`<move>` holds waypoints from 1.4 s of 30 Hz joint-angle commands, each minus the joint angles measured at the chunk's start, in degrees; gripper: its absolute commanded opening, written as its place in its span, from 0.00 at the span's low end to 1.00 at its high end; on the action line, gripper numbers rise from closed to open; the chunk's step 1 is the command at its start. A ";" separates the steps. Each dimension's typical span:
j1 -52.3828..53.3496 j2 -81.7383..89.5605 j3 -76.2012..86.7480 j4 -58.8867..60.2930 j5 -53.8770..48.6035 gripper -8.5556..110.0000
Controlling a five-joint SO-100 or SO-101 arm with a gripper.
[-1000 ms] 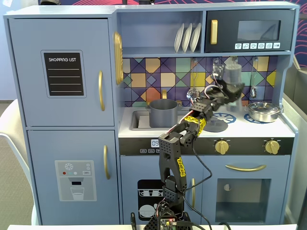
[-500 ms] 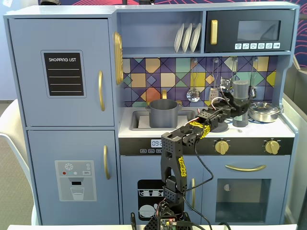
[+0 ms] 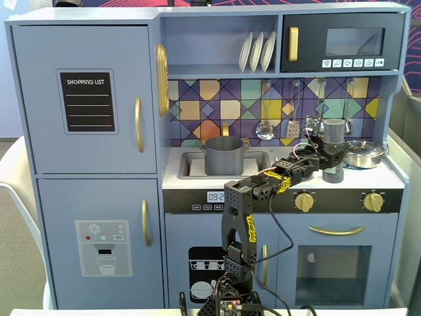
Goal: Put salt in the gray recipient
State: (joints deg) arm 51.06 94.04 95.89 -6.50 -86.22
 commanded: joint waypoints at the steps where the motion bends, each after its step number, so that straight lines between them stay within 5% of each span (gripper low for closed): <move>1: 0.88 1.58 -0.09 -2.46 0.18 0.07; 9: 1.14 2.46 0.79 -0.97 -2.11 0.45; 25: 0.53 6.59 4.22 -2.29 -2.02 0.45; 30: 0.79 7.65 4.66 -3.78 2.72 0.74; 42: 3.78 24.17 17.84 1.93 -0.18 0.77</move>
State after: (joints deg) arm 53.44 108.19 111.18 -6.50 -84.73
